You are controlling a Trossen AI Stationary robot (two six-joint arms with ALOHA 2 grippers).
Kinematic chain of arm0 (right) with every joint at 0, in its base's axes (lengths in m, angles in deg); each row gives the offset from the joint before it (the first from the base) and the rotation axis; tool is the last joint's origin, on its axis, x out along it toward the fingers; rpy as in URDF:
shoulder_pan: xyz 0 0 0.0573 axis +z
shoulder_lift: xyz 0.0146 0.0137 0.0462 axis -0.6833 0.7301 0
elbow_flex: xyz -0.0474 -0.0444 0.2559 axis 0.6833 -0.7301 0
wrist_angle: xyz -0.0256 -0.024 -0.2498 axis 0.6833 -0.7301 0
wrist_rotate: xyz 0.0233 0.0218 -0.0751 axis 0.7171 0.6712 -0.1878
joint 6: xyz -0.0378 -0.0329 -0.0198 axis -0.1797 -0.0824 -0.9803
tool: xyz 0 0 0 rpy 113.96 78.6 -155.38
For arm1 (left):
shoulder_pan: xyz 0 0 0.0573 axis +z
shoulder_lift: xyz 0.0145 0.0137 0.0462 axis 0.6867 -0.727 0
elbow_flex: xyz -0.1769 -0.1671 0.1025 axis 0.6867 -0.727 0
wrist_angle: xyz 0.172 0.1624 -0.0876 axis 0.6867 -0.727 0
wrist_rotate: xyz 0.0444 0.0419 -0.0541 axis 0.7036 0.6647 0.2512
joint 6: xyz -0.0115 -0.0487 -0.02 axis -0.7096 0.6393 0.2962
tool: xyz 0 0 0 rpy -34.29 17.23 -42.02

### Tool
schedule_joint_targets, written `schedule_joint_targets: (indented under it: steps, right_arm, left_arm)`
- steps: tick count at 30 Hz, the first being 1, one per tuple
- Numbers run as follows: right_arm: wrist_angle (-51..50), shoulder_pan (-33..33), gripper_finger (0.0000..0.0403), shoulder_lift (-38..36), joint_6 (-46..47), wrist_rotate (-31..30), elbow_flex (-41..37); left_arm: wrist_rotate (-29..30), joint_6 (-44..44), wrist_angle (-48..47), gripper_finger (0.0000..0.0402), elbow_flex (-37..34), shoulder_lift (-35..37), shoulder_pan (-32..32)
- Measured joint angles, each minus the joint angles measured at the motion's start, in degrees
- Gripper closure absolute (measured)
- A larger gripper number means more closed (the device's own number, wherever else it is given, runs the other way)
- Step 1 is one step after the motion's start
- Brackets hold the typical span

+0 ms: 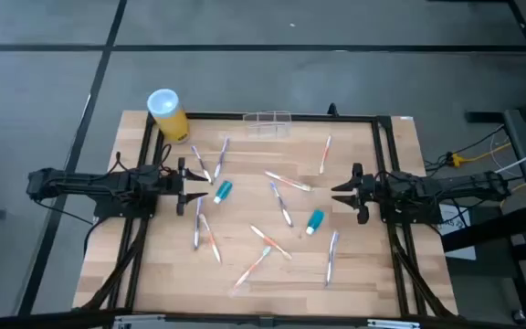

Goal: Pick & Place toothbrushing station

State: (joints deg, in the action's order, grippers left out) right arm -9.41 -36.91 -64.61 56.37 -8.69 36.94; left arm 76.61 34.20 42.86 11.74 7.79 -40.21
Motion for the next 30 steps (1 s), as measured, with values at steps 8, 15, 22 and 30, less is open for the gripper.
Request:
schedule_joint_targets:
  steps: [8,15,22,30]
  right_arm:
    - [0.0,0.0,0.0278,0.0,0.0,0.0,0.0]
    - [0.0,0.0,0.0278,0.0,0.0,0.0,0.0]
    - [0.0,0.0,0.0278,0.0,0.0,0.0,0.0]
    - [0.0,0.0,0.0278,0.0,0.0,0.0,0.0]
  left_arm:
    - [0.0,0.0,0.0,0.0197,0.0,0.0,0.0]
    - [0.0,0.0,0.0,0.0197,0.0,0.0,0.0]
    - [0.0,0.0,0.0,0.0197,0.0,0.0,0.0]
    - [0.0,0.0,0.0,0.0197,0.0,0.0,0.0]
